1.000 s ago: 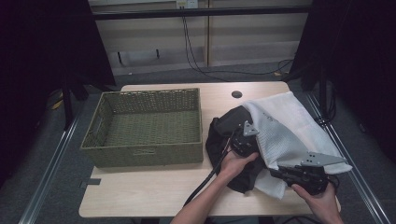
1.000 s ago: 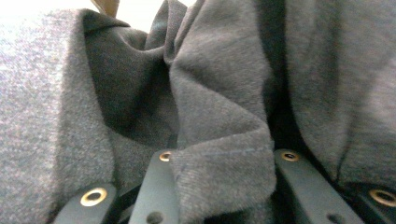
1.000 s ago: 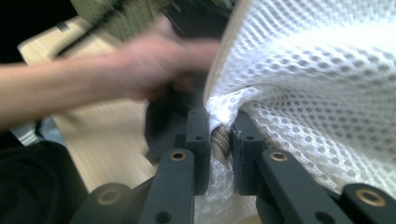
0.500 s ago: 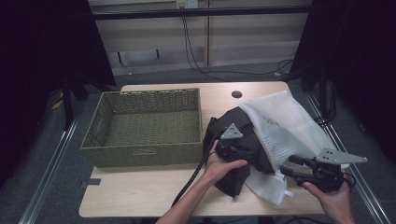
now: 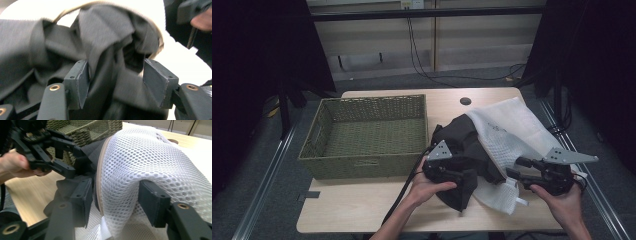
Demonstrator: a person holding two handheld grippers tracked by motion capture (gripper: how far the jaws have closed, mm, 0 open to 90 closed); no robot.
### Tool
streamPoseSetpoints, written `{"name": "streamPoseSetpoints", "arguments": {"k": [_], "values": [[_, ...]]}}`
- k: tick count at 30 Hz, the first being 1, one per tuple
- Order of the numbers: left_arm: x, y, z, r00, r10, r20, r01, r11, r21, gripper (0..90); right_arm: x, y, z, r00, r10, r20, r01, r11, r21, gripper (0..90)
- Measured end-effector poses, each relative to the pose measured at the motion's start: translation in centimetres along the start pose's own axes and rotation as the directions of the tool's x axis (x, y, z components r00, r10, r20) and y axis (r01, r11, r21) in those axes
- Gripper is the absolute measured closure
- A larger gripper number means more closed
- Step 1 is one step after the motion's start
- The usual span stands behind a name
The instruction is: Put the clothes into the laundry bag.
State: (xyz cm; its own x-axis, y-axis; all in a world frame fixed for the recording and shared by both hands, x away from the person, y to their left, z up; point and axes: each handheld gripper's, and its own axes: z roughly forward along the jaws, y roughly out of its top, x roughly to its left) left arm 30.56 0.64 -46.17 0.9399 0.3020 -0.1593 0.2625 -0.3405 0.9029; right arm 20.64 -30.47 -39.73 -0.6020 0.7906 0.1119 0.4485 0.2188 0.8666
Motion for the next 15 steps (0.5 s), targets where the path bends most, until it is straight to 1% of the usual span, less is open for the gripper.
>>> {"name": "streamPoseSetpoints", "arguments": {"k": [1,2,3,4,5,6,7,8,9,10,11,12,13,14,15], "values": [[0.1,-0.3,0.1,0.9999,0.007,-0.008,-0.007,0.9999,0.015,38.1,0.0,-0.1,-0.3,1.0000,-0.001,0.000,0.001,1.000,-0.005,46.5],[0.2,-0.6,0.2,0.9999,0.011,-0.006,-0.011,0.9997,0.024,37.9,0.1,-0.1,-0.6,1.0000,0.001,-0.001,-0.001,1.000,-0.006,46.4],[0.3,-0.9,0.4,0.9997,0.020,-0.013,-0.019,0.9983,0.055,36.2,0.1,-0.1,-0.7,1.0000,-0.001,-0.004,0.001,1.000,-0.009,46.6],[0.4,-1.2,0.9,0.9998,0.019,-0.011,-0.018,0.9966,0.081,33.9,0.2,0.0,-1.0,1.0000,-0.002,-0.005,0.002,1.000,-0.011,47.5],[0.4,-1.4,1.2,0.9993,0.030,-0.021,-0.028,0.9940,0.106,32.7,0.2,0.5,-1.1,1.0000,-0.002,-0.004,0.002,1.000,-0.025,47.3],[0.3,-1.6,1.5,0.9990,0.035,-0.026,-0.032,0.9924,0.119,32.7,0.2,0.5,-1.1,1.0000,-0.002,-0.004,0.002,1.000,-0.025,47.3],[0.0,-1.8,2.0,0.9978,0.049,-0.046,-0.041,0.9884,0.146,32.8,0.2,0.8,-1.0,1.0000,-0.006,-0.006,0.005,1.000,-0.030,46.2],[-0.7,-1.9,2.4,0.9893,0.107,-0.099,-0.087,0.9791,0.184,39.9,0.1,1.6,-0.1,0.9998,-0.019,0.001,0.019,1.000,-0.025,44.2],[-0.7,-1.9,2.4,0.9893,0.107,-0.099,-0.087,0.9791,0.184,46.4,0.1,1.6,-0.1,0.9998,-0.019,0.001,0.019,1.000,-0.025,44.2],[-0.8,-2.1,2.8,0.9897,0.103,-0.099,-0.081,0.9758,0.203,54.0,-0.1,2.4,1.5,0.9993,-0.037,0.002,0.037,0.999,0.006,41.2],[-0.6,-2.2,2.9,0.9913,0.084,-0.102,-0.062,0.9783,0.197,59.5,-0.1,2.8,2.4,0.9988,-0.048,0.007,0.048,0.999,0.023,39.3],[-0.6,-2.2,2.9,0.9913,0.084,-0.102,-0.062,0.9783,0.197,65.3,-0.1,2.8,2.4,0.9988,-0.048,0.007,0.048,0.999,0.023,39.3],[-0.4,-2.3,2.9,0.9933,0.064,-0.096,-0.045,0.9810,0.189,71.1,-0.2,3.4,4.2,0.9966,-0.080,0.021,0.078,0.996,0.050,36.1],[-0.2,-2.4,2.8,0.9941,0.045,-0.099,-0.026,0.9823,0.185,75.3,-0.3,3.6,5.0,0.9955,-0.092,0.022,0.091,0.994,0.064,35.6],[-0.2,-2.4,2.8,0.9941,0.045,-0.099,-0.026,0.9823,0.185,77.7,-0.3,3.6,5.0,0.9955,-0.092,0.022,0.091,0.994,0.064,35.6]]}}
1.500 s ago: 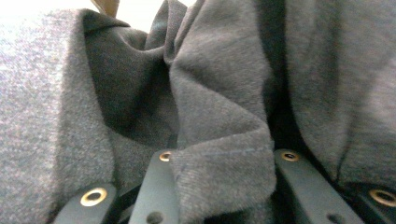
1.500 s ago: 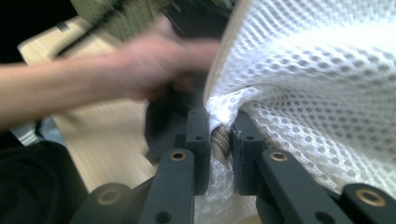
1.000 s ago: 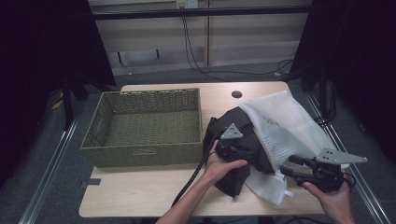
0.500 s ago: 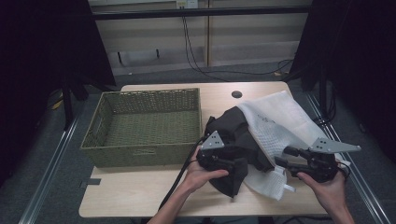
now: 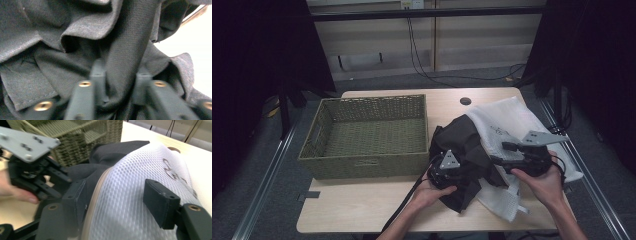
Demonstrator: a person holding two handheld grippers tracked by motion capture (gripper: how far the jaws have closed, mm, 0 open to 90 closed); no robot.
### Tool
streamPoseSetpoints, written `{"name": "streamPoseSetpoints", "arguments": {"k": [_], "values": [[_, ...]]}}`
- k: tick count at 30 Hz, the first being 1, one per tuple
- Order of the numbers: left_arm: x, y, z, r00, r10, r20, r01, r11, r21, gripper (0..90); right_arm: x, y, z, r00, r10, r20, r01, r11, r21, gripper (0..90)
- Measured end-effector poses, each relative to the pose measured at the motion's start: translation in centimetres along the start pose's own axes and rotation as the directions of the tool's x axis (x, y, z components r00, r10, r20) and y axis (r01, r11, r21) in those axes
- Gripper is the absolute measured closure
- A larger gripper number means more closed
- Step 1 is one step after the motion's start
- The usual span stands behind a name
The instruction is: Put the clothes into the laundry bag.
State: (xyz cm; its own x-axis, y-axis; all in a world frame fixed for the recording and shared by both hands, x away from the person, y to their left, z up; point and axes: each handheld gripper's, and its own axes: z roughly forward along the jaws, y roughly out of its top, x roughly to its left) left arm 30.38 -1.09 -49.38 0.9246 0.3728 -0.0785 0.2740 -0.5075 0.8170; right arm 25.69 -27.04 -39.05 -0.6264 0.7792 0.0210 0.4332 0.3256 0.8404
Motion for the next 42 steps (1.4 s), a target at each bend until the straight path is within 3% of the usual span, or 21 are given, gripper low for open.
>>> {"name": "streamPoseSetpoints", "arguments": {"k": [2,3,4,7,9,11,15,18,21,24,27,29,30,32,33,34,35,36,37,40,42], "values": [[0.1,0.0,-0.1,0.9998,-0.018,0.010,0.018,0.9998,-0.008,82.2,-0.2,0.3,2.1,0.9998,-0.012,0.015,0.012,0.999,0.042,37.0],[0.2,0.0,-0.2,0.9995,-0.024,0.020,0.024,0.9996,-0.013,82.2,-0.2,0.3,2.1,0.9998,-0.012,0.015,0.012,0.999,0.042,37.0],[0.4,-0.1,-0.3,0.9988,-0.036,0.033,0.036,0.9991,-0.024,84.8,-0.3,0.2,2.7,0.9998,-0.011,0.018,0.010,0.998,0.061,45.1],[0.8,0.0,-0.6,0.9934,-0.083,0.080,0.089,0.9933,-0.074,85.8,-0.2,0.3,2.6,1.0000,-0.001,0.007,0.001,0.999,0.047,59.9],[0.9,0.0,-0.7,0.9915,-0.092,0.092,0.100,0.9911,-0.088,86.0,-0.1,0.4,2.4,1.0000,0.003,0.004,-0.003,0.999,0.037,62.4],[1.2,0.1,-0.7,0.9817,-0.130,0.139,0.147,0.9816,-0.121,86.1,0.1,0.6,1.9,0.9997,0.010,-0.023,-0.010,1.000,0.012,72.1],[0.9,0.8,-0.5,0.9828,-0.119,0.141,0.139,0.9803,-0.140,86.4,0.1,1.1,1.6,0.9989,0.017,-0.044,-0.017,1.000,0.001,83.5],[0.5,2.2,-0.4,0.9820,-0.110,0.154,0.136,0.9755,-0.173,86.5,0.0,1.3,1.5,0.9945,0.046,-0.094,-0.050,0.998,-0.032,86.2],[0.3,3.9,-0.3,0.9865,-0.075,0.145,0.101,0.9784,-0.180,86.6,1.0,2.1,1.6,0.9929,0.021,-0.117,-0.026,0.999,-0.046,86.7],[0.0,5.3,0.4,0.9837,-0.085,0.159,0.116,0.9721,-0.204,86.6,1.6,2.7,1.7,0.9901,0.014,-0.140,-0.022,0.998,-0.056,87.1],[0.2,7.3,0.2,0.9779,-0.099,0.184,0.144,0.9577,-0.249,86.7,2.1,3.2,1.4,0.9849,0.021,-0.172,-0.038,0.995,-0.097,87.3],[0.0,7.9,0.0,0.9797,-0.087,0.181,0.133,0.9565,-0.260,86.7,2.2,3.4,1.2,0.9830,0.022,-0.182,-0.043,0.993,-0.111,87.3],[-0.2,8.8,-0.4,0.9821,-0.074,0.173,0.119,0.9568,-0.265,86.7,2.7,4.1,0.6,0.9763,0.015,-0.216,-0.048,0.988,-0.150,87.3],[-0.7,10.1,-1.1,0.9831,-0.072,0.168,0.120,0.9491,-0.291,86.7,3.4,4.9,0.1,0.9706,0.001,-0.241,-0.047,0.981,-0.187,87.5],[-0.7,10.1,-1.1,0.9831,-0.072,0.168,0.120,0.9491,-0.291,86.7,3.4,4.9,0.1,0.9706,0.001,-0.241,-0.047,0.981,-0.187,87.5],[-0.7,10.0,-0.9,0.9804,-0.080,0.180,0.136,0.9370,-0.322,86.7,3.5,5.1,-0.1,0.9659,-0.003,-0.259,-0.050,0.979,-0.199,87.5],[-0.6,9.7,-0.7,0.9786,-0.101,0.179,0.156,0.9328,-0.325,86.7,3.7,5.4,-0.3,0.9630,-0.004,-0.269,-0.055,0.976,-0.210,87.6],[-0.5,9.3,-0.2,0.9799,-0.113,0.165,0.162,0.9316,-0.326,86.7,3.7,5.4,-0.5,0.9637,-0.009,-0.267,-0.049,0.976,-0.211,87.6],[-0.5,8.7,0.5,0.9815,-0.117,0.152,0.159,0.9379,-0.308,86.7,3.6,5.2,-0.5,0.9665,-0.008,-0.256,-0.047,0.977,-0.206,87.6],[-0.1,6.7,2.5,0.9659,-0.159,0.204,0.213,0.9368,-0.277,86.5,2.8,3.8,-0.1,0.9678,0.027,-0.250,-0.073,0.981,-0.177,87.6],[0.3,5.9,2.7,0.9509,-0.169,0.259,0.244,0.9246,-0.293,85.3,2.0,2.6,-0.2,0.9661,0.054,-0.253,-0.100,0.980,-0.173,87.6]]}}
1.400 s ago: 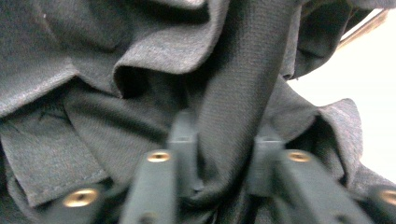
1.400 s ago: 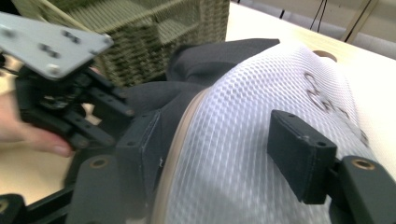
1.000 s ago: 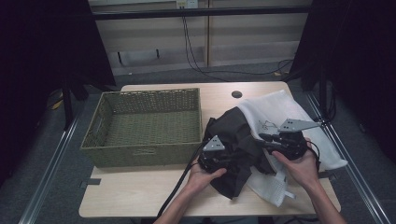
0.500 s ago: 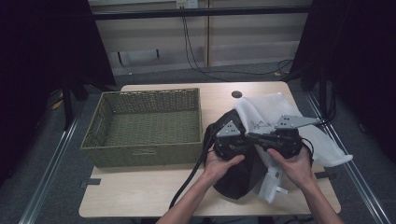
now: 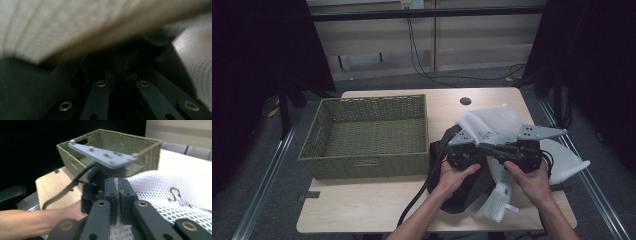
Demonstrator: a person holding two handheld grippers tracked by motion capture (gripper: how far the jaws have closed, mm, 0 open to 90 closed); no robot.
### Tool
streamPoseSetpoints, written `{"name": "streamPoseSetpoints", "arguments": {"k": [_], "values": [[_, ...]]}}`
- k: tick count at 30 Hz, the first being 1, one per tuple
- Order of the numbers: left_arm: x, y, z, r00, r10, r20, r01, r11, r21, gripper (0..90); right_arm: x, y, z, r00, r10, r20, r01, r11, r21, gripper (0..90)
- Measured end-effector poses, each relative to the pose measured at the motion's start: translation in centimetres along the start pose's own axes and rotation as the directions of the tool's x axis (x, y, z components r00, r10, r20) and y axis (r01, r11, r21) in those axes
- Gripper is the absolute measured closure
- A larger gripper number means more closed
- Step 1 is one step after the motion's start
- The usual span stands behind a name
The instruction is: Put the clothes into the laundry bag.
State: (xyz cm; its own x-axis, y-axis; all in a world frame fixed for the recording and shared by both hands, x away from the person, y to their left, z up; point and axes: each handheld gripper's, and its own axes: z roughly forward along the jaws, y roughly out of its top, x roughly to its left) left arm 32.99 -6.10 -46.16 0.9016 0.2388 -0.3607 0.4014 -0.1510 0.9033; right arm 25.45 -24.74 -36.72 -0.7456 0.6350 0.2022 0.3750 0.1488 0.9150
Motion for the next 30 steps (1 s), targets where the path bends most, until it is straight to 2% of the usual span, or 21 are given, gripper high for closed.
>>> {"name": "streamPoseSetpoints", "arguments": {"k": [1,2,3,4,5,6,7,8,9,10,13,17,19,21,22,24,25,27,28,29,30], "values": [[0.1,-0.1,-0.2,1.0000,-0.005,-0.009,0.005,1.0000,-0.001,83.8,-0.3,-0.3,-0.1,0.9999,0.003,0.011,-0.003,1.000,0.007,87.6],[0.0,-0.1,-0.4,0.9999,0.010,-0.012,-0.010,0.9999,0.004,81.9,-0.6,-0.7,-0.4,0.9995,0.009,0.029,-0.009,1.000,0.020,87.6],[-0.2,0.1,-0.7,0.9997,0.023,-0.007,-0.023,0.9997,0.012,74.5,-0.9,-1.3,-0.7,0.9990,0.008,0.043,-0.010,1.000,0.029,87.5],[-0.4,0.2,-1.0,0.9992,0.039,-0.006,-0.039,0.9989,0.025,74.5,-0.9,-1.3,-0.7,0.9990,0.008,0.043,-0.010,1.000,0.029,87.5],[-0.6,0.3,-1.3,0.9985,0.054,-0.005,-0.054,0.9980,0.035,69.3,-1.0,-1.5,-0.8,0.9989,0.011,0.046,-0.012,1.000,0.029,87.5],[-1.1,0.4,-2.1,0.9969,0.078,-0.011,-0.077,0.9952,0.061,57.3,-1.1,-1.9,-0.9,0.9983,0.010,0.057,-0.012,0.999,0.042,87.4],[-1.1,0.4,-2.1,0.9969,0.078,-0.011,-0.077,0.9952,0.061,53.2,-1.1,-1.9,-0.9,0.9983,0.010,0.057,-0.012,0.999,0.042,87.4],[-1.6,0.3,-3.3,0.9938,0.111,-0.008,-0.110,0.9914,0.071,49.4,-1.2,-2.3,-0.9,0.9979,0.007,0.064,-0.010,0.999,0.052,87.3],[-1.7,0.4,-4.0,0.9920,0.123,-0.028,-0.120,0.9898,0.076,48.4,-1.3,-2.4,-0.9,0.9978,0.009,0.066,-0.013,0.998,0.055,87.3],[-1.7,0.4,-4.0,0.9920,0.123,-0.028,-0.120,0.9898,0.076,45.5,-1.3,-2.4,-0.9,0.9978,0.009,0.066,-0.013,0.998,0.055,87.3],[-2.4,0.2,-6.4,0.9895,0.140,-0.034,-0.138,0.9885,0.061,41.2,-1.4,-2.6,-0.8,0.9967,0.002,0.081,-0.008,0.998,0.068,87.2],[-3.0,-1.1,-9.1,0.9810,0.189,-0.043,-0.183,0.9762,0.117,36.5,-1.4,-2.6,-0.9,0.9959,-0.004,0.091,-0.002,0.997,0.073,87.2],[-2.9,-1.9,-9.9,0.9775,0.205,-0.050,-0.195,0.9671,0.163,33.8,-1.4,-2.7,-1.0,0.9958,-0.004,0.091,-0.003,0.997,0.075,87.1],[-2.7,-2.7,-10.5,0.9762,0.213,-0.039,-0.202,0.9612,0.188,28.6,-1.4,-2.8,-1.1,0.9952,-0.008,0.098,0.000,0.997,0.081,87.0],[-2.7,-3.1,-10.7,0.9719,0.230,-0.051,-0.215,0.9541,0.208,28.6,-1.4,-2.8,-1.1,0.9952,-0.008,0.098,0.000,0.997,0.081,87.0],[-2.5,-3.9,-11.0,0.9691,0.240,-0.054,-0.222,0.9464,0.235,23.0,-1.4,-3.0,-1.1,0.9950,-0.009,0.100,0.000,0.996,0.087,87.0],[-2.3,-4.4,-11.0,0.9703,0.236,-0.055,-0.217,0.9476,0.234,20.4,-1.5,-3.1,-1.1,0.9951,-0.008,0.099,-0.001,0.996,0.089,87.0],[-1.8,-5.1,-10.9,0.9698,0.238,-0.052,-0.217,0.9403,0.262,19.2,-1.5,-3.2,-1.1,0.9950,-0.009,0.100,0.000,0.996,0.093,87.0],[-1.6,-5.5,-10.5,0.9740,0.226,-0.016,-0.212,0.9345,0.286,15.4,-1.6,-3.3,-1.1,0.9951,-0.009,0.098,0.000,0.996,0.092,87.0],[-1.6,-5.8,-10.1,0.9712,0.238,0.002,-0.227,0.9235,0.309,12.4,-1.7,-3.4,-1.0,0.9951,-0.004,0.099,-0.006,0.995,0.095,87.0],[-1.7,-6.2,-9.7,0.9644,0.264,0.000,-0.248,0.9047,0.346,12.3,-1.7,-3.5,-1.0,0.9949,-0.001,0.100,-0.009,0.995,0.097,87.0]]}}
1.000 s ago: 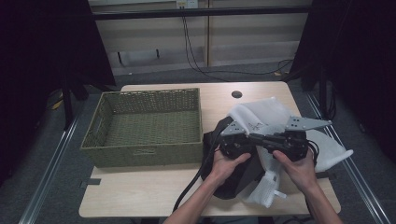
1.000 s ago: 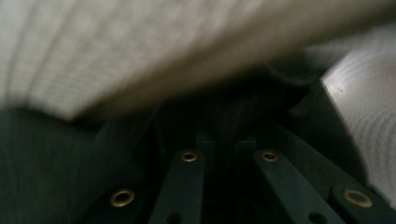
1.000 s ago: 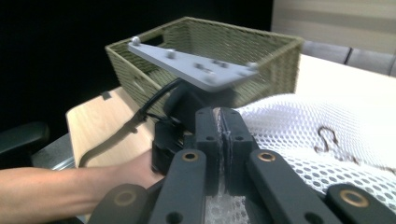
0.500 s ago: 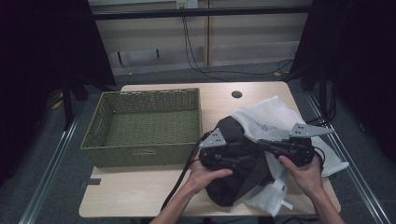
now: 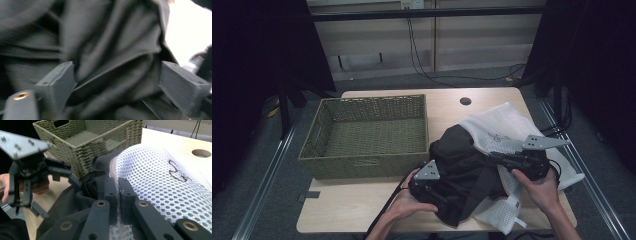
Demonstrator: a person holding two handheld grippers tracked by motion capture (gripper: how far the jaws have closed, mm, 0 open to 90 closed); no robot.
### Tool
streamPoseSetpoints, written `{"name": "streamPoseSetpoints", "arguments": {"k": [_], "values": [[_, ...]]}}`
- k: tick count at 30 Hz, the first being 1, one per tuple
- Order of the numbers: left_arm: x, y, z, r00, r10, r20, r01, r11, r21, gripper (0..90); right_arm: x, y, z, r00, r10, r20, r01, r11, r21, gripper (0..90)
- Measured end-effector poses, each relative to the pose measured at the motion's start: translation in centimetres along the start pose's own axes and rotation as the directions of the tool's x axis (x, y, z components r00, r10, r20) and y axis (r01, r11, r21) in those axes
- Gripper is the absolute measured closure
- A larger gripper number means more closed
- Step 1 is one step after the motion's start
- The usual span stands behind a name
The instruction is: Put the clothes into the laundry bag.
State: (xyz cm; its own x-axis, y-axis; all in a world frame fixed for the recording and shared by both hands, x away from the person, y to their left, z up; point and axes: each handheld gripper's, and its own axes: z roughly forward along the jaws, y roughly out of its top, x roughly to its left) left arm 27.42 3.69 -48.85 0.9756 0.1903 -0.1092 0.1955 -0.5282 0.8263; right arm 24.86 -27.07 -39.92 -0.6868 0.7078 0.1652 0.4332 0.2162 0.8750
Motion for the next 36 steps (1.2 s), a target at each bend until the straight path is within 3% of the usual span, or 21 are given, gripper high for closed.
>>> {"name": "streamPoseSetpoints", "arguments": {"k": [2,4,7,9,11,12,13,14,17,18,19,23,25,26,27,31,36], "values": [[-0.2,-0.4,0.9,0.9987,0.000,0.051,-0.002,0.9986,0.052,8.3,-0.1,-0.1,0.0,1.0000,-0.002,0.000,0.002,1.000,0.003,87.0],[-0.5,-0.8,1.5,0.9980,0.027,0.057,-0.032,0.9958,0.086,7.2,-0.1,-0.1,0.0,1.0000,-0.005,0.002,0.005,1.000,0.003,86.9],[-0.5,-1.0,1.6,0.9965,0.046,0.069,-0.053,0.9937,0.099,5.9,-0.1,-0.1,0.0,1.0000,-0.007,0.007,0.007,1.000,0.008,86.9],[-0.8,-1.1,1.8,0.9933,0.088,0.075,-0.097,0.9863,0.134,5.8,-0.1,-0.1,0.1,0.9999,-0.007,0.007,0.007,1.000,0.007,86.9],[-1.4,-1.1,2.1,0.9877,0.150,0.044,-0.156,0.9730,0.170,7.5,-0.1,0.0,0.2,0.9999,-0.009,0.007,0.008,1.000,0.011,86.9],[-1.5,-1.0,2.0,0.9880,0.151,0.034,-0.154,0.9707,0.184,9.7,-0.1,0.0,0.2,0.9999,-0.010,0.008,0.010,1.000,0.010,86.9],[-1.4,-1.0,2.1,0.9901,0.138,0.022,-0.140,0.9753,0.171,9.7,-0.1,0.0,0.2,0.9999,-0.010,0.008,0.010,1.000,0.010,86.9],[-1.2,-1.1,1.8,0.9915,0.130,0.003,-0.129,0.9796,0.154,15.4,-0.1,0.0,0.2,0.9999,-0.010,0.009,0.010,1.000,0.009,86.8],[-0.3,-1.3,1.3,0.9934,0.096,-0.062,-0.089,0.9896,0.113,53.2,0.1,0.1,0.3,0.9998,-0.015,0.009,0.015,1.000,0.013,86.9],[-0.1,-1.3,1.2,0.9938,0.088,-0.068,-0.081,0.9910,0.107,60.8,0.1,0.1,0.3,0.9999,-0.013,0.010,0.013,1.000,0.014,86.9],[0.2,-1.2,1.2,0.9960,0.069,-0.058,-0.062,0.9926,0.105,76.9,0.2,0.3,0.4,0.9999,-0.013,0.006,0.013,1.000,0.012,87.0],[0.4,-0.7,1.4,0.9985,0.027,-0.047,-0.024,0.9981,0.057,83.4,0.5,0.7,0.6,0.9998,-0.021,0.002,0.021,1.000,0.006,87.0],[0.5,-0.2,1.1,0.9994,-0.019,-0.028,0.019,0.9998,-0.009,84.4,0.7,1.1,0.6,0.9997,-0.023,-0.002,0.023,1.000,-0.002,87.0],[0.6,0.7,0.6,0.9990,-0.043,-0.013,0.042,0.9967,-0.070,84.9,0.9,1.6,0.7,0.9995,-0.032,-0.006,0.032,0.999,-0.007,87.0],[0.6,0.7,0.6,0.9990,-0.043,-0.013,0.042,0.9967,-0.070,84.9,0.9,1.6,0.7,0.9995,-0.032,-0.006,0.032,0.999,-0.007,87.0],[1.0,3.6,0.2,0.9979,-0.064,-0.008,0.062,0.9852,-0.160,85.1,1.4,2.8,1.1,0.9983,-0.053,-0.024,0.052,0.998,-0.016,87.1],[1.8,6.3,1.0,0.9958,-0.086,-0.033,0.078,0.9775,-0.196,85.2,2.4,4.1,1.4,0.9964,-0.078,-0.035,0.077,0.997,-0.030,87.4]]}}
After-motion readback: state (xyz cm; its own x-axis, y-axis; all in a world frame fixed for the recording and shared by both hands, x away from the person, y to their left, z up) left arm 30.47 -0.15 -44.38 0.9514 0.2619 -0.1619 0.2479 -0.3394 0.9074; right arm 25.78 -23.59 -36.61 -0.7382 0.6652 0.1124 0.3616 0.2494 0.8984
